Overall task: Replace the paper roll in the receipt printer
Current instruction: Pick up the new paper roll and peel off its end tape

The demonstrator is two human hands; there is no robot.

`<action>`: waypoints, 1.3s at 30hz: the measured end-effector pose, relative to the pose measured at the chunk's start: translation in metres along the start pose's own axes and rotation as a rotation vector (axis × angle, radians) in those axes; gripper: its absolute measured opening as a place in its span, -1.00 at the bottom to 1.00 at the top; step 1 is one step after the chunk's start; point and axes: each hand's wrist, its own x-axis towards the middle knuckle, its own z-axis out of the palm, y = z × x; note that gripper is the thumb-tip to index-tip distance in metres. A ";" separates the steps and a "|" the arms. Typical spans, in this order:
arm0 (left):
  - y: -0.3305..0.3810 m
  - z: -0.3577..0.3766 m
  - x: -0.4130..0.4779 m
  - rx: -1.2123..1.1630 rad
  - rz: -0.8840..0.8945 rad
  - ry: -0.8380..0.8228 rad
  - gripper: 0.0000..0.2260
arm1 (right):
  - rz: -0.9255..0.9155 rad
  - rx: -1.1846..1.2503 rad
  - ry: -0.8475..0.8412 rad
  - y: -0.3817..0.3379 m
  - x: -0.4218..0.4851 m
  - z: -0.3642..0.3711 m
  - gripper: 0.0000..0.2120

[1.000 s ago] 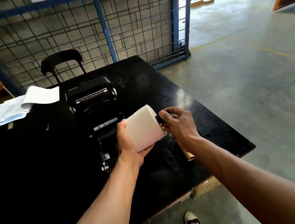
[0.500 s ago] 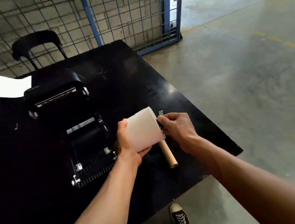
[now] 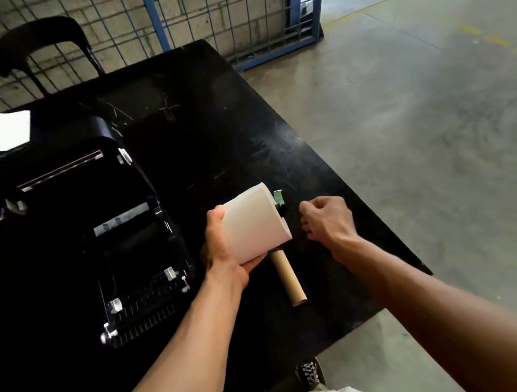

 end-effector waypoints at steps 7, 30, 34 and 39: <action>0.010 0.008 0.009 0.006 0.015 0.000 -0.58 | 0.014 -0.859 -0.100 0.045 0.006 -0.016 -0.59; 0.030 -0.052 -0.033 0.077 0.071 -0.062 -0.62 | -0.324 0.155 -0.456 -0.036 -0.060 -0.006 -0.65; 0.032 -0.066 -0.044 0.079 0.081 -0.078 -0.57 | -0.358 0.174 -0.466 -0.037 -0.079 -0.002 -0.64; 0.036 -0.082 -0.053 0.078 0.097 -0.098 -0.54 | -0.389 0.129 -0.477 -0.040 -0.094 0.001 -0.62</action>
